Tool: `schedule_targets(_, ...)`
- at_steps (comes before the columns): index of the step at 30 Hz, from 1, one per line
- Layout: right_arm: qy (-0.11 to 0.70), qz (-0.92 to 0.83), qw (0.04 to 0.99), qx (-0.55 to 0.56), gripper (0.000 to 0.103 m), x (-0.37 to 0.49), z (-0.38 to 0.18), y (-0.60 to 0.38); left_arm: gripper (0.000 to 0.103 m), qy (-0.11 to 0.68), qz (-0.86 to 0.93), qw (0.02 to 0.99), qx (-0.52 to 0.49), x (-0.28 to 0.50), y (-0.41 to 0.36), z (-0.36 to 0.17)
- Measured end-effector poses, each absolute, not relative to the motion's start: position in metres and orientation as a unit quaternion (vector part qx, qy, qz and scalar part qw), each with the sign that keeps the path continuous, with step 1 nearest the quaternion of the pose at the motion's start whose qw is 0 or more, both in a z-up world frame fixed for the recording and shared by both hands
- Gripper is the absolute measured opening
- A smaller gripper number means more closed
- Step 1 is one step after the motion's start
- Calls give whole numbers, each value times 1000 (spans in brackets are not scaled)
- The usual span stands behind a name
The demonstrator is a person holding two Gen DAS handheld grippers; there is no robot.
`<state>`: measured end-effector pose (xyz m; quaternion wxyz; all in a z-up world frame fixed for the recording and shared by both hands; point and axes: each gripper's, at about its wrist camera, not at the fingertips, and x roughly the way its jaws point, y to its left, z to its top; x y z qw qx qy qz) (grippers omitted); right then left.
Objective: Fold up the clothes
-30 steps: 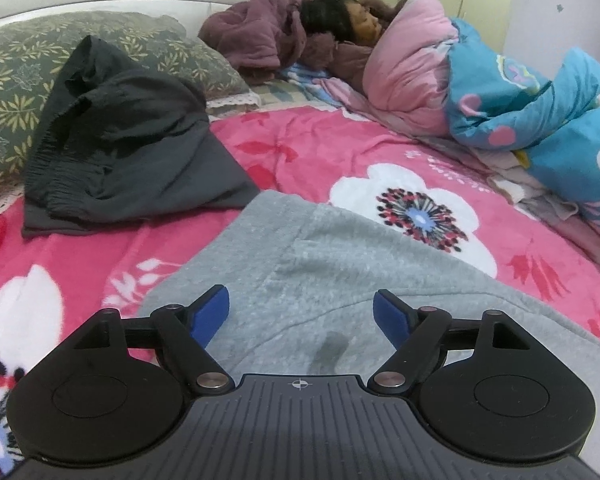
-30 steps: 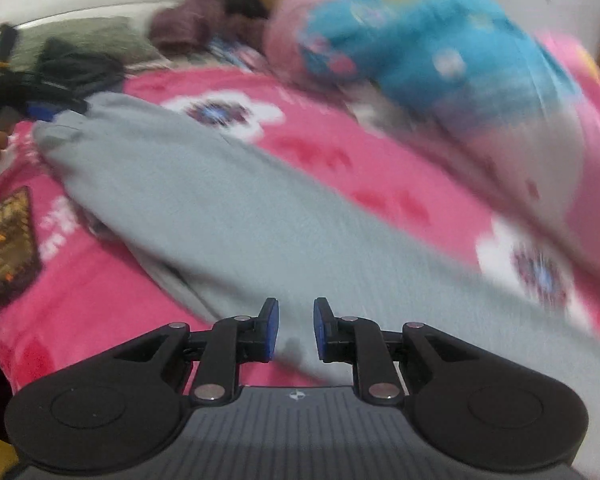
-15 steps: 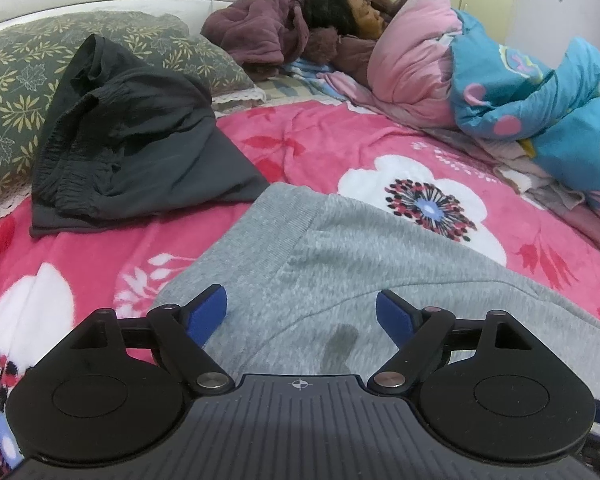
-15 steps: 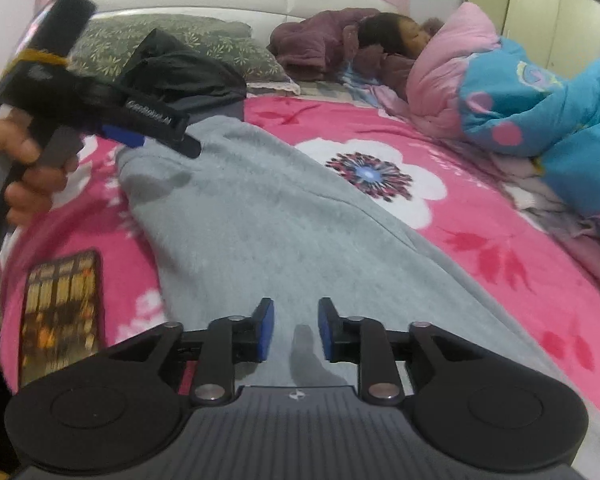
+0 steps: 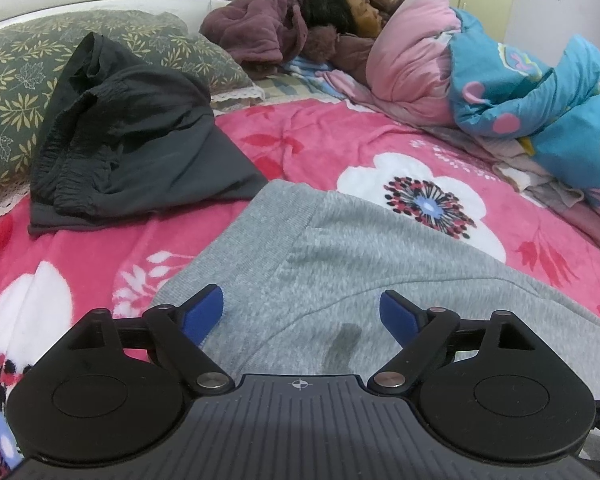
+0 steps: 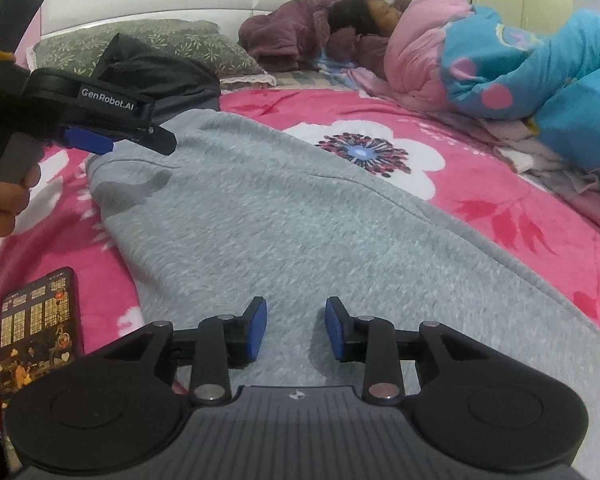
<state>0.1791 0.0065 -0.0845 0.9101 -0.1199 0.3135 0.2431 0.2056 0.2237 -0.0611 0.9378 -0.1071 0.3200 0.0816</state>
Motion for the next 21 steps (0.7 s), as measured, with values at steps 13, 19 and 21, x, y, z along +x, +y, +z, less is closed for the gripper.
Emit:
schedule_targets(13, 312, 242, 912, -109, 35, 178, -88, 4, 96, 318, 84, 939, -104, 204, 223, -62)
schedule_targets(19, 312, 244, 912, -104, 35, 178, -89, 3, 96, 314, 86, 939, -108, 199, 228, -62)
schedule_targets(21, 312, 244, 912, -104, 35, 179, -89, 3, 97, 313, 91, 940, -102, 197, 228, -61)
